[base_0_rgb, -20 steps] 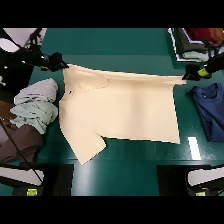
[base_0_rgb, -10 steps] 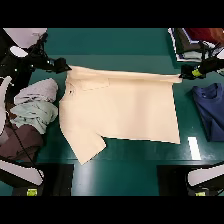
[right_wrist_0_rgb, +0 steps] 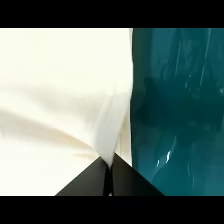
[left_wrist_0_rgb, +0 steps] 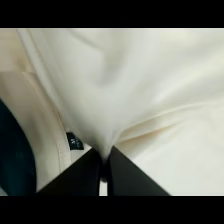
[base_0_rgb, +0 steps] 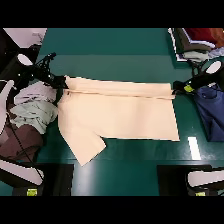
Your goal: Fold the shirts.
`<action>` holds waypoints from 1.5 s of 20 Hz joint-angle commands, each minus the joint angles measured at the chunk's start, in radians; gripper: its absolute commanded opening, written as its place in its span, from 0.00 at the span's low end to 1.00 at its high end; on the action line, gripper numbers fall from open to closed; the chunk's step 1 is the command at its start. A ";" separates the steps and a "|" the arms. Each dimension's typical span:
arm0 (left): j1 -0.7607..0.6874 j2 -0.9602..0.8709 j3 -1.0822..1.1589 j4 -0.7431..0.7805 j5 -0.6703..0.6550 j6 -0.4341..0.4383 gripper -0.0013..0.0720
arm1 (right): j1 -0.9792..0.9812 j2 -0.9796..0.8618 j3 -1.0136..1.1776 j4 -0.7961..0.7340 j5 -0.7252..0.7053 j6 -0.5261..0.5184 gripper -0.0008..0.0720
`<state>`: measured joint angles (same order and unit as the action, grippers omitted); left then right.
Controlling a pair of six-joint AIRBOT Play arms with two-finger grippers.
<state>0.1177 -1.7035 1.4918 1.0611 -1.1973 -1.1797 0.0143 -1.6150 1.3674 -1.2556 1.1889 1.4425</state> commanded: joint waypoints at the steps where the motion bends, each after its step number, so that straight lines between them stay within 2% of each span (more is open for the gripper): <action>1: 0.000 0.000 -0.016 0.022 -0.042 -0.019 0.06 | 0.024 0.006 -0.054 0.007 -0.019 0.000 0.03; 2: 0.000 0.000 -0.016 0.033 -0.050 -0.053 0.17 | 0.023 0.006 -0.053 0.008 -0.018 0.001 0.03; 3: 0.000 0.000 -0.016 0.040 -0.059 -0.082 0.59 | 0.023 0.006 -0.045 0.007 -0.002 0.001 0.11; 4: 0.000 0.000 -0.015 0.057 -0.071 -0.119 0.79 | 0.019 0.006 -0.030 0.007 0.018 0.001 0.42; 5: 0.001 0.001 -0.011 0.080 -0.090 -0.136 0.76 | 0.012 0.006 -0.005 0.007 0.057 0.001 0.52; 7: 0.009 0.019 0.000 0.133 -0.147 -0.166 0.76 | -0.010 0.015 0.047 0.008 0.153 -0.001 0.51; 10: 0.020 0.138 -0.053 0.153 -0.183 -0.182 0.76 | -0.055 0.128 -0.003 0.008 0.175 -0.010 0.51; 14: 0.020 0.432 -0.400 0.143 -0.123 -0.192 0.76 | -0.109 0.299 -0.158 0.011 0.200 -0.027 0.51; 17: 0.020 0.654 -0.715 0.127 -0.108 -0.235 0.76 | -0.154 0.367 -0.250 0.137 0.197 -0.103 0.51; 21: 0.020 0.891 -1.003 0.043 -0.087 -0.265 0.76 | -0.195 0.390 -0.314 0.243 0.172 -0.128 0.51; 25: 0.020 0.923 -1.131 -0.053 -0.034 -0.261 0.76 | -0.195 0.390 -0.314 0.243 0.172 -0.135 0.51; 30: 0.020 0.923 -1.204 -0.104 0.085 -0.261 0.76 | -0.195 0.390 -0.314 0.243 0.176 -0.135 0.51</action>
<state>0.1387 -0.7902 0.3416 0.9947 -1.1927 -1.4406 -0.1799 -1.2263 1.0557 -1.0199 1.3617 1.3098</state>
